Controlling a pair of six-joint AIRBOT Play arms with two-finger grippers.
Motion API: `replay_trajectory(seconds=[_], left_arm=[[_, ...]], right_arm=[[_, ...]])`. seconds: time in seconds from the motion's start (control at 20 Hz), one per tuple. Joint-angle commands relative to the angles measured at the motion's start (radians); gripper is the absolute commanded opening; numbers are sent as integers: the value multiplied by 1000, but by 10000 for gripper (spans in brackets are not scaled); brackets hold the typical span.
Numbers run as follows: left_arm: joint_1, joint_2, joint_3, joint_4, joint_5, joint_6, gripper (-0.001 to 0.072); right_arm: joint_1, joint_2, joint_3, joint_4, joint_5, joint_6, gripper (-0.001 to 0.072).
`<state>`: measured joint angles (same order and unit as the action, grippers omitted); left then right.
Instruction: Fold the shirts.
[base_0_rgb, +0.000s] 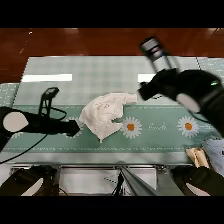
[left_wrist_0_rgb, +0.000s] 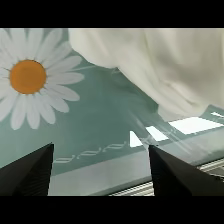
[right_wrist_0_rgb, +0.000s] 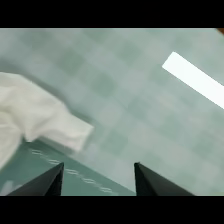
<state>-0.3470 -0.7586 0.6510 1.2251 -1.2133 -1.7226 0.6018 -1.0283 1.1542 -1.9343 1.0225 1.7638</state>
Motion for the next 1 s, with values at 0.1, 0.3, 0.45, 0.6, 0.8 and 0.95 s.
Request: replay_trajectory(seconds=[0.1,0.3,0.45,0.6,0.8,0.95], left_arm=[[-1,0,-193,-326,166,104,720],[-18,-9,-270,-338,270,114,720],[-82,-64,-280,-371,360,114,720],[-182,-144,-280,-457,512,114,720],[-315,-237,-280,-542,652,114,720],[-384,-291,-280,-591,755,114,720]], right_arm=[[-411,64,-47,145,65,-101,535],[-613,64,-150,418,0,-185,534],[-657,64,-222,497,-19,-208,535],[-654,64,-261,518,-16,-209,534],[-654,64,-263,528,-14,-209,534],[-654,64,-263,553,-8,-209,534]])
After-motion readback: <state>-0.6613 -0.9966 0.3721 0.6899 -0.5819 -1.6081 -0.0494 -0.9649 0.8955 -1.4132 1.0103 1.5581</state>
